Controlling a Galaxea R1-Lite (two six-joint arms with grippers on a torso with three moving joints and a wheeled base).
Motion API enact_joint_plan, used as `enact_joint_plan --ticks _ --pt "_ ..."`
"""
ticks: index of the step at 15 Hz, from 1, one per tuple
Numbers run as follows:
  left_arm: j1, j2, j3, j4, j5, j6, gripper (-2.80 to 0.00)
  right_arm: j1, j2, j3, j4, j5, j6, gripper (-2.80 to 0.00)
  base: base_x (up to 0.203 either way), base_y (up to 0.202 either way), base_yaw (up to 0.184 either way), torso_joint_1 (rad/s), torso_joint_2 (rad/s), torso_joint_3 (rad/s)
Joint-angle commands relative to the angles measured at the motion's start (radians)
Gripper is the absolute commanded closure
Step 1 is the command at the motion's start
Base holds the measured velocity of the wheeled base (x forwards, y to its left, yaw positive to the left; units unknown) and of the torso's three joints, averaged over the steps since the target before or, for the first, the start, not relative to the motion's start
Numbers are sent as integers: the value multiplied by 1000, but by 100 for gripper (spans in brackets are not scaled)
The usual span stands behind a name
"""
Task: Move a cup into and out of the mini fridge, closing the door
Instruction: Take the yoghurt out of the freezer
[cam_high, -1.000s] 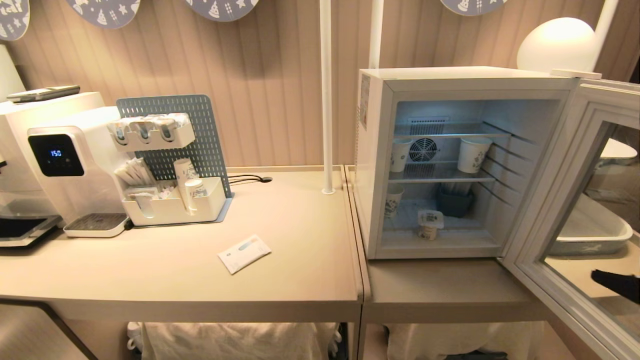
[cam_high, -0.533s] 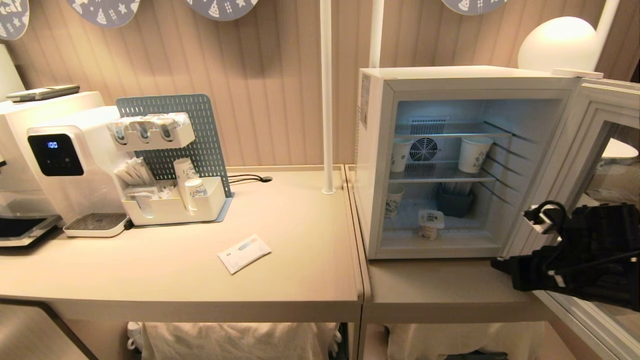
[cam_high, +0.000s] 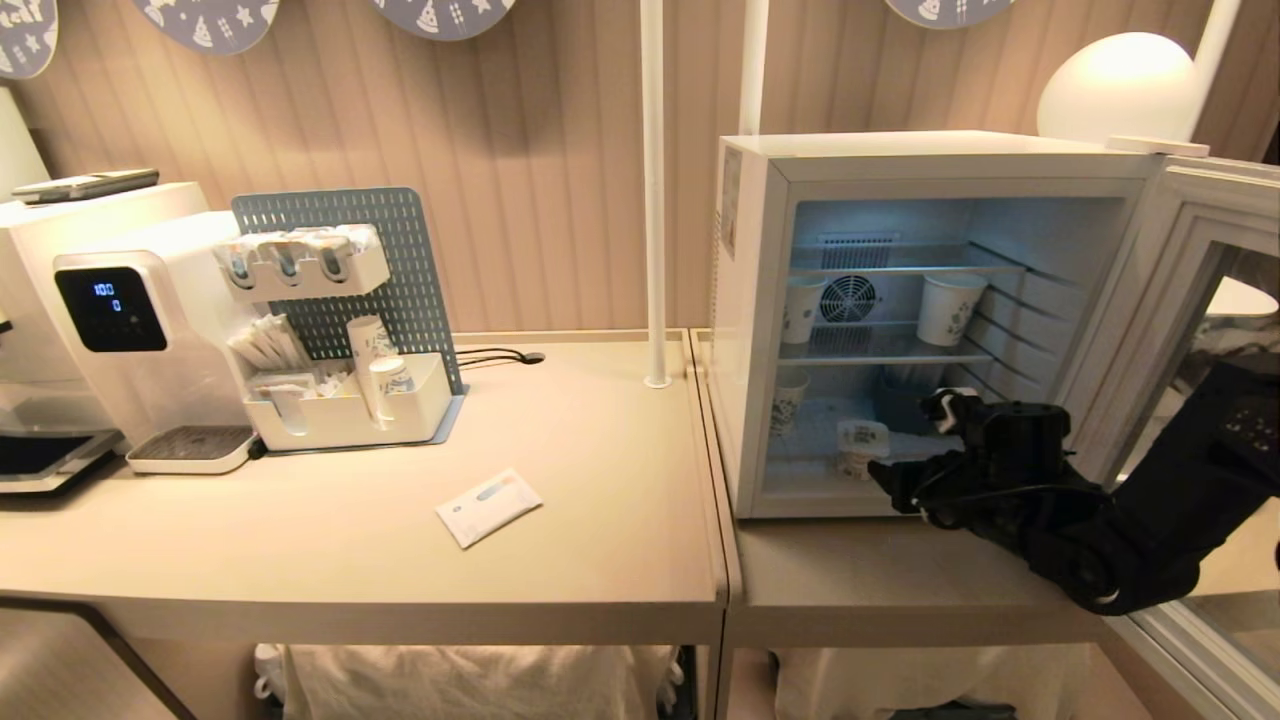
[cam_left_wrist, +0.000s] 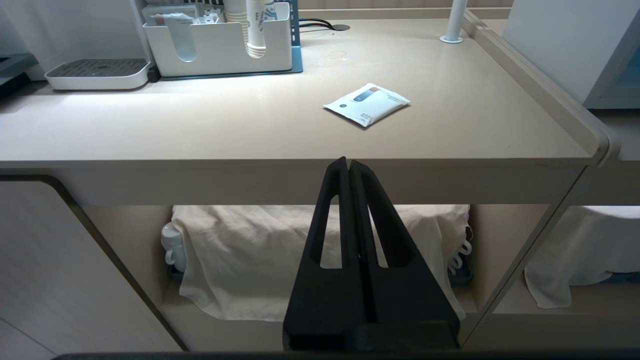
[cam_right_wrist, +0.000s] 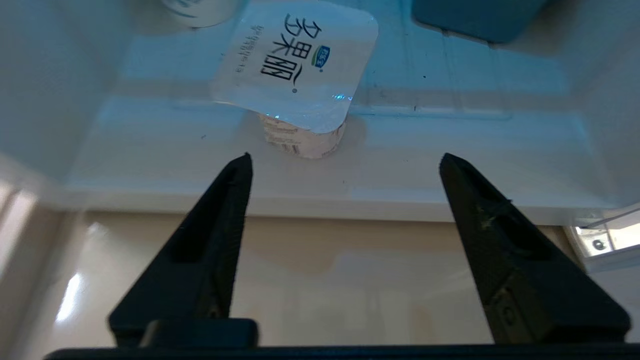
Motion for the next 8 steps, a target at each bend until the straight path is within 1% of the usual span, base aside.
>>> enact_joint_plan --ticks 1,2,4,6,8 --pt "0 1 -1 0 0 0 0 31 89 -8 -66 -52 3 -280 0 0 0 0 0 0" --pt "0 1 0 0 0 0 0 40 113 -14 -93 -85 4 -280 0 0 0 0 0 0" --pt "0 1 0 0 0 -2 0 49 145 -50 -103 -136 9 -280 0 0 0 0 0 0" --pt "0 1 0 0 0 -2 0 50 167 -96 -98 -171 11 -280 0 0 0 0 0 0" --pt "0 1 0 0 0 -2 0 50 189 -147 -92 -196 35 -280 0 0 0 0 0 0"
